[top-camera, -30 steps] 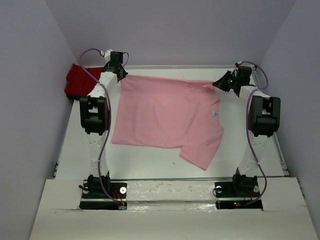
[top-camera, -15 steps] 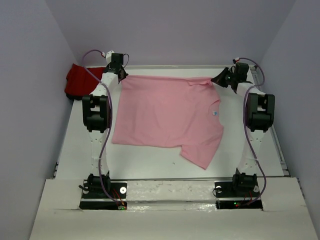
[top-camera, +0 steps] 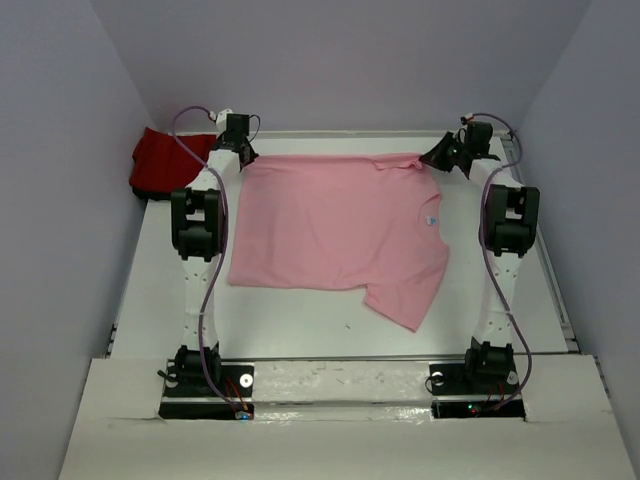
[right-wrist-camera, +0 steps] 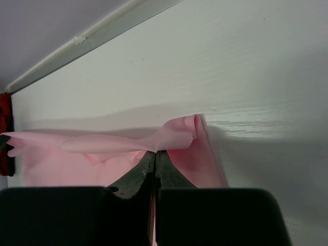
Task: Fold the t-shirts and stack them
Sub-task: Flatten out the tshirt, then fold the flattened tshirt in 1/3 of the way
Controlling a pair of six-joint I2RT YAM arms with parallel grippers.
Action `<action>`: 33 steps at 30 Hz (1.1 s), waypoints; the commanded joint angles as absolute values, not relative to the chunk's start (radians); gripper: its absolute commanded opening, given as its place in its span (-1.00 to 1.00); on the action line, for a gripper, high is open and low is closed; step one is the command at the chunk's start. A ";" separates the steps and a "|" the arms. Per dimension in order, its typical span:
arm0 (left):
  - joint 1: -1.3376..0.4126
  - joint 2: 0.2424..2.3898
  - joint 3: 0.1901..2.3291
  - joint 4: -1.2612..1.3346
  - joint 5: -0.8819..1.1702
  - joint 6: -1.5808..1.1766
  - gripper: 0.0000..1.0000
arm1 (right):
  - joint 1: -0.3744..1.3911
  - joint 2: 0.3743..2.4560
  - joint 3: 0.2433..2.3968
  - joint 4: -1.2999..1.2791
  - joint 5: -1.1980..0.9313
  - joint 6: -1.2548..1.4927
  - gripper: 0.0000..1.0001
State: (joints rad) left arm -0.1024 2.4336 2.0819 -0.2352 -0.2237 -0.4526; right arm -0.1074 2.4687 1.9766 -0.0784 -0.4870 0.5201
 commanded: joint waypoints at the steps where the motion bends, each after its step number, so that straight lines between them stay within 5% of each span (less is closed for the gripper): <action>1: -0.072 2.421 2.129 -0.215 -0.273 -0.431 -1.00 | -0.121 2.500 2.055 -0.161 -0.472 0.537 -1.00; 33: -0.071 2.415 2.171 -0.270 -0.239 -0.402 -1.00 | -0.121 2.407 2.086 -0.319 -0.693 0.667 -1.00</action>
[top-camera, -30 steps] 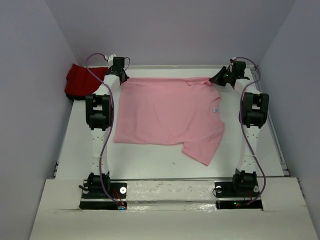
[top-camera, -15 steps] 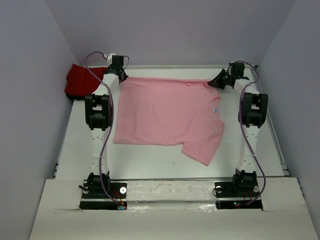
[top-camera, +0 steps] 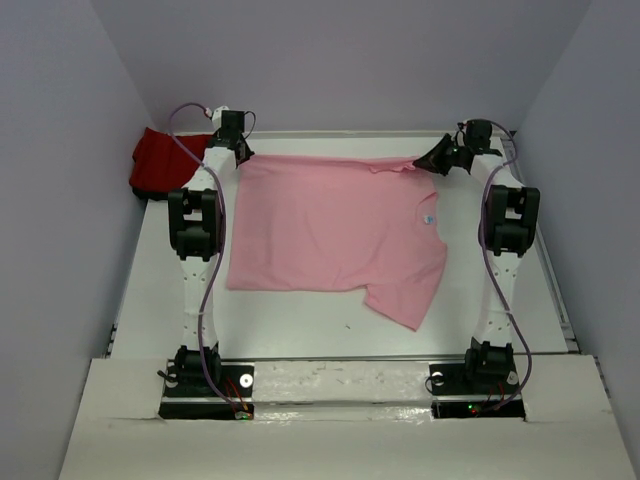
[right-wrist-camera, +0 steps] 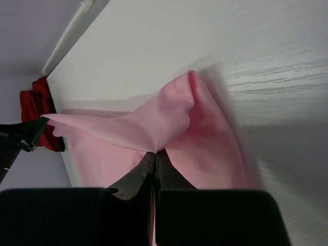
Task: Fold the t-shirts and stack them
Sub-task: Fold the flattened tshirt in 1/3 of the way
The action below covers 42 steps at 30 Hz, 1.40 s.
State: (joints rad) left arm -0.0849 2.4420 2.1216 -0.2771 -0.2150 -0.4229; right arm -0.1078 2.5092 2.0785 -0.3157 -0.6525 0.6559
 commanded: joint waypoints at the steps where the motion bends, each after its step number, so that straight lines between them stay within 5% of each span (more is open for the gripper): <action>1: -0.071 2.414 2.169 -0.268 -0.236 -0.402 -1.00 | -0.121 2.405 2.086 -0.319 -0.707 0.675 -1.00; 42: -0.087 2.237 2.065 -0.368 -0.215 -0.405 -1.00 | -0.121 2.284 1.991 -0.500 -0.850 0.664 -1.00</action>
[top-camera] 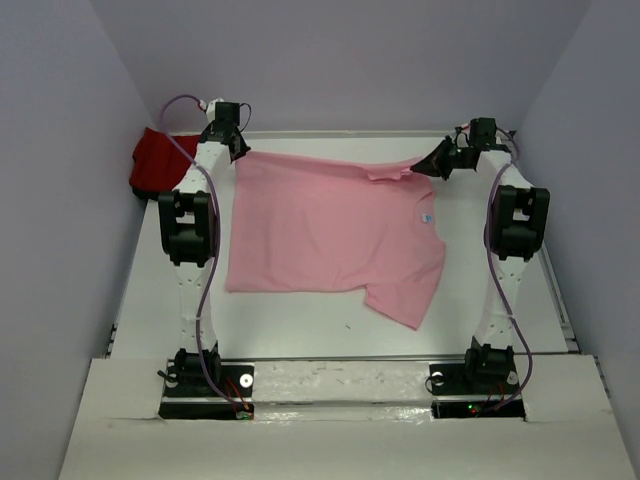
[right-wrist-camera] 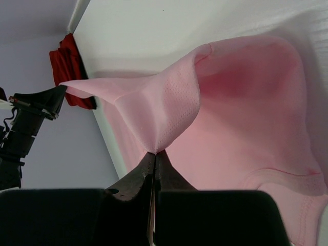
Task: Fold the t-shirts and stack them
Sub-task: Fold the flattened tshirt in 1/3 of the way
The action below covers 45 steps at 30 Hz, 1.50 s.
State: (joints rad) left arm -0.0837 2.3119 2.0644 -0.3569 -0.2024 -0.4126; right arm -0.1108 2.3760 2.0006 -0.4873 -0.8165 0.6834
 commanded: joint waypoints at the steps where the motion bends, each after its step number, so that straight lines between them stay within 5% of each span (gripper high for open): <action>1: -0.089 2.237 2.063 -0.371 -0.215 -0.405 -1.00 | -0.121 2.278 1.990 -0.503 -0.854 0.663 -1.00; 45: -0.098 2.232 2.140 -0.655 -0.127 -0.440 -1.00 | -0.121 2.137 1.850 -0.626 -0.900 0.606 -1.00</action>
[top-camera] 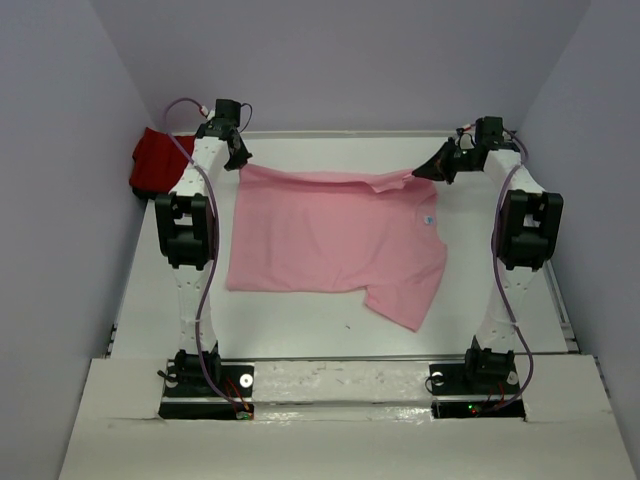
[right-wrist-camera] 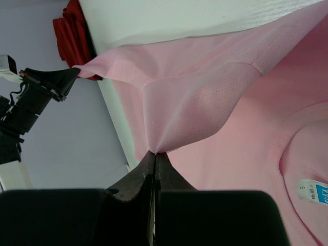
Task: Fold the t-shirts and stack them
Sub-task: Fold the flattened tshirt in 1/3 of the way
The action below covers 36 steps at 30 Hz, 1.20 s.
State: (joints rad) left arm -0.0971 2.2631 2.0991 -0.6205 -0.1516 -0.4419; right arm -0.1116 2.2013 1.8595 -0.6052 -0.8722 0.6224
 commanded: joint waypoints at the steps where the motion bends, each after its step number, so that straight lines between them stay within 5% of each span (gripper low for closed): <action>1: -0.100 2.235 2.144 -0.657 -0.123 -0.439 -1.00 | -0.121 2.135 1.847 -0.632 -0.900 0.603 -1.00; 36: -0.098 2.342 2.203 -0.883 0.022 -0.465 -1.00 | -0.112 2.161 1.813 -0.977 -0.735 0.402 -1.00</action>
